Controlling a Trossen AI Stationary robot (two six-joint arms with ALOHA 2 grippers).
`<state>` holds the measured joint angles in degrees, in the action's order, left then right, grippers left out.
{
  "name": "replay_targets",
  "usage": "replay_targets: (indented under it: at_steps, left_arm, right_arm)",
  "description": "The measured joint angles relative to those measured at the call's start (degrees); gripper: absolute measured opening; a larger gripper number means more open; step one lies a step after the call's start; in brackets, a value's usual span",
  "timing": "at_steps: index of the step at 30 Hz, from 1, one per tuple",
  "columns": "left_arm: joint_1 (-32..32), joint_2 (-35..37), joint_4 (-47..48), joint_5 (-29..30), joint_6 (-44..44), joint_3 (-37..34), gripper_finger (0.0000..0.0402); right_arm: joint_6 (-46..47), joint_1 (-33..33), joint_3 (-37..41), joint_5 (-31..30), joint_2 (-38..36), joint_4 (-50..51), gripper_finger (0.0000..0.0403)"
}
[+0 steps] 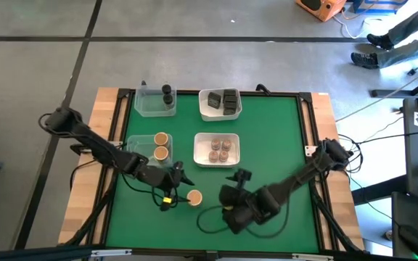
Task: Sort spices by type
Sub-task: Put the light brown seasoning bottle into the bottom transparent bin
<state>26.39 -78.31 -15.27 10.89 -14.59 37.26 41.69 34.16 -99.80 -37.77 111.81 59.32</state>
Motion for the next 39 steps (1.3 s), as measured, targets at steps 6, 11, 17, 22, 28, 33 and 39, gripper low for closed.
replay_targets:
  at_steps: [6,11,17,22,28,33,39]
  left_arm:
    - [0.28,-5.01,3.55,-3.2,2.92,5.91,0.0322]
    - [1.05,-8.78,5.03,1.12,4.83,7.47,0.0321]
    - [1.01,-10.44,5.63,2.37,4.61,7.6,0.0322]
    - [1.23,-11.47,5.5,2.21,5.19,7.58,0.0317]
    - [1.31,-11.6,5.46,2.19,6.71,7.6,0.0273]
    - [1.31,-11.04,6.1,2.16,7.29,7.6,0.0262]
    - [1.69,-1.83,20.09,5.14,3.85,10.78,0.0262]
  right_arm:
    - [10.46,3.8,3.39,-4.97,0.09,2.36,0.0376]
    - [16.19,5.57,5.73,-7.83,0.13,2.2,0.0376]
    - [19.81,6.44,8.38,-9.2,0.13,0.37,0.0376]
    - [19.83,6.34,10.45,-9.33,0.15,-2.47,0.0376]
    - [19.81,6.31,10.68,-12.34,0.26,-2.81,0.0376]
    - [19.79,6.31,10.68,-13.28,0.28,-2.83,0.0376]
    - [19.79,6.31,10.68,-13.51,0.3,-2.83,0.0376]
